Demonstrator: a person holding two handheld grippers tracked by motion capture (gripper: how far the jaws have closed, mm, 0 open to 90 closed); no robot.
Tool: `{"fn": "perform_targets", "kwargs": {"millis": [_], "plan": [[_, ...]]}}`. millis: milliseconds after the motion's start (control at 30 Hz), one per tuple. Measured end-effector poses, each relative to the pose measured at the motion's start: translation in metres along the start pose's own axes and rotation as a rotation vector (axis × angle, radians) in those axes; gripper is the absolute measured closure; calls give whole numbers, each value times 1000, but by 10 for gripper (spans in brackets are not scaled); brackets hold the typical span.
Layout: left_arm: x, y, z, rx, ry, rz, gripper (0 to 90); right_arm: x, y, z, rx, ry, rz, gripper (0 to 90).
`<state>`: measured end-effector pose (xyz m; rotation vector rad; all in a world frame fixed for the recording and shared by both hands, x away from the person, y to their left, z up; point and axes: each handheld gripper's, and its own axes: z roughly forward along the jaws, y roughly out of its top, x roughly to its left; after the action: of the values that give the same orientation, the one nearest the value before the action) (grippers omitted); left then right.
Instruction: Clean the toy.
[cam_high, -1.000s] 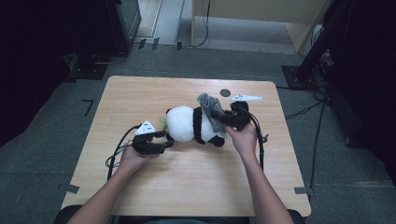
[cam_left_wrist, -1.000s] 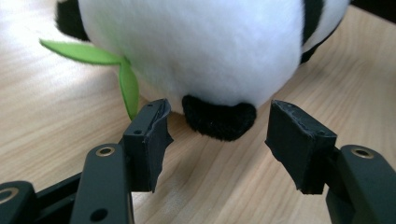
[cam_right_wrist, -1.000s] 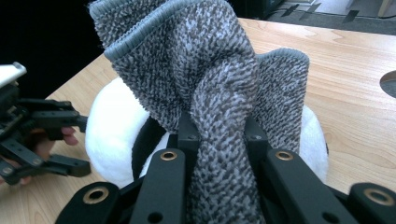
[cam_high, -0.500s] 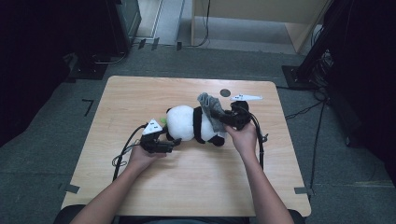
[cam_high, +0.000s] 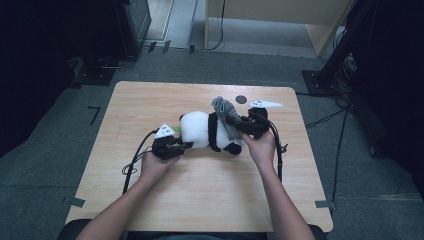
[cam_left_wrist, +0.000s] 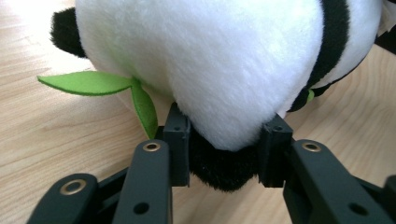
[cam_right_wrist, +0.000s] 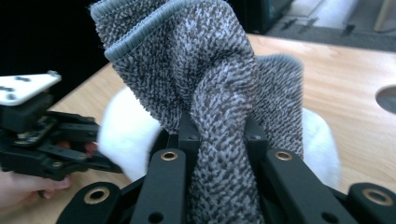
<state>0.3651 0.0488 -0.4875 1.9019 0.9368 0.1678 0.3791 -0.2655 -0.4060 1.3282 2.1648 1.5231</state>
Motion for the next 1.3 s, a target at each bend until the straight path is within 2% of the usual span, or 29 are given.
{"fn": "perform_targets", "kwargs": {"millis": [67, 133, 267, 400, 467, 567, 633, 700, 800, 900, 1000, 1067, 1167, 1300], "plan": [[-4, 10, -7, 11, -9, -35, 651, 10, 6, -5, -13, 21, -19, 775], [-9, 18, -15, 16, -11, -50, 651, 23, 12, -8, -29, 61, -27, 775], [-16, 26, -28, 37, -8, -94, 649, 53, 18, -9, -34, 142, -62, 774], [-14, 24, -29, 35, -7, -119, 647, 81, 8, 9, -1, 233, -79, 774], [-13, 23, -29, 30, -10, -132, 646, 88, -2, 24, 35, 242, -94, 774], [-12, 23, -29, 44, -8, -133, 647, 83, -21, 46, 104, 224, -79, 775], [-10, 20, -26, 67, -10, -135, 650, 75, -32, 53, 87, 235, -72, 779], [-7, 16, -24, 74, -11, -144, 654, 71, -36, 54, 111, 212, -91, 780], [-1, 16, -27, 67, -4, -153, 659, 65, -39, 49, 131, 155, -125, 780], [-1, 15, -27, 63, 5, -129, 662, 51, -42, 43, 134, 138, -87, 782], [-1, 15, -25, 67, 3, -123, 667, 44, -41, 40, 140, 107, -81, 782], [1, 14, -24, 70, 5, -115, 670, 40, -40, 37, 137, 103, -73, 781], [2, 13, -23, 75, 6, -111, 673, 34, -38, 30, 119, 88, -56, 780], [2, 13, -22, 74, 5, -105, 676, 19, -35, 19, 84, 61, -17, 778]]}}
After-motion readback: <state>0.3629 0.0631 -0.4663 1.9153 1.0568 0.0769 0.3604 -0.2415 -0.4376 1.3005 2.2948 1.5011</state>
